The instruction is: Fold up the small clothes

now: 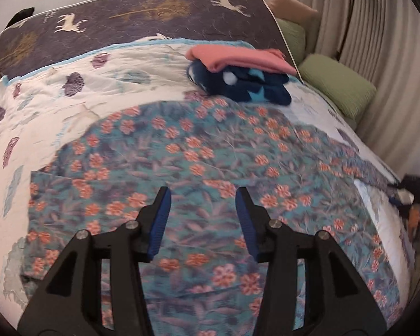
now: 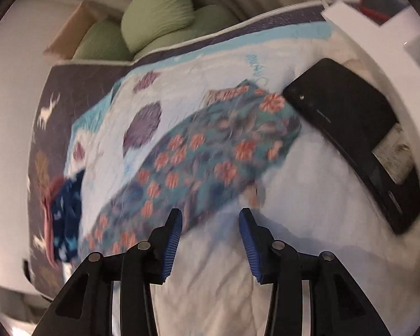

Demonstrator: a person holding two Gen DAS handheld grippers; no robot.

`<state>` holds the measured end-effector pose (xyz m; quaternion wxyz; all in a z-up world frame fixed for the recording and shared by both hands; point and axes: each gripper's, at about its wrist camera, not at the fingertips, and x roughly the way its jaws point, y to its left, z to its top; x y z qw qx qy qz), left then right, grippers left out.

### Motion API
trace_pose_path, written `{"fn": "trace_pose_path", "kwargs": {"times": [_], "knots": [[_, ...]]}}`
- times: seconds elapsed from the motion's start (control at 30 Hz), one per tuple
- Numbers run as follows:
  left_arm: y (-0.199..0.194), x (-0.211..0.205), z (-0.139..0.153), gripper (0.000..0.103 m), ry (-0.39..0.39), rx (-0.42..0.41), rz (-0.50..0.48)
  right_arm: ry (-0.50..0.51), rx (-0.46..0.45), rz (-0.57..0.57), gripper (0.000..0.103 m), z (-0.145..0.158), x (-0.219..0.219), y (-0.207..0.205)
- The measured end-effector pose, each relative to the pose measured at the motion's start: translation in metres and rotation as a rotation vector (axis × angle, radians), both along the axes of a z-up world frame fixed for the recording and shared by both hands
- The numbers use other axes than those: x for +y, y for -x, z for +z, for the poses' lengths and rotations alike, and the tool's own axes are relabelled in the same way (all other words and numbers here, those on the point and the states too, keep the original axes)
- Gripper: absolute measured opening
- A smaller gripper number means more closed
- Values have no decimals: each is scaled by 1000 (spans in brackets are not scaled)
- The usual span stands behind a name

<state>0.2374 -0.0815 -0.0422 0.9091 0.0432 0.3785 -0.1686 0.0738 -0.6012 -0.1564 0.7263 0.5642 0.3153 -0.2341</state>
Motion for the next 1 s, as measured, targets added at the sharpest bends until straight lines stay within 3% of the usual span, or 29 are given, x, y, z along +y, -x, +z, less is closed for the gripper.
{"fn": "trace_pose_path", "kwargs": {"times": [0.2,0.23,0.27,0.37,0.53,0.67,0.73,0.8,0.83,0.9,1.0], "knots": [[0,-4,-8,50,-7,24,6,-18,7,-169,42,-10,-32,-17],[-1,-2,-8,50,-3,27,11,1,28,-169,36,-8,-33,-22],[-2,0,-9,50,6,33,18,26,43,-151,7,-5,-33,-28],[-5,9,-10,50,36,52,42,86,-40,-71,5,23,-18,-44],[-4,26,-11,50,76,66,80,274,-310,272,6,119,90,-88],[2,46,-10,57,105,64,119,481,-445,616,8,173,227,-113],[6,59,-10,59,123,60,142,537,-460,790,11,173,287,-116],[12,73,-11,60,139,66,157,576,-393,1059,34,151,358,-125],[14,79,-12,60,148,73,159,582,-360,1125,39,142,375,-125],[20,89,-13,61,168,87,156,575,-300,1258,39,119,405,-118],[25,94,-14,63,198,99,129,569,-287,1317,39,109,406,-102]]}}
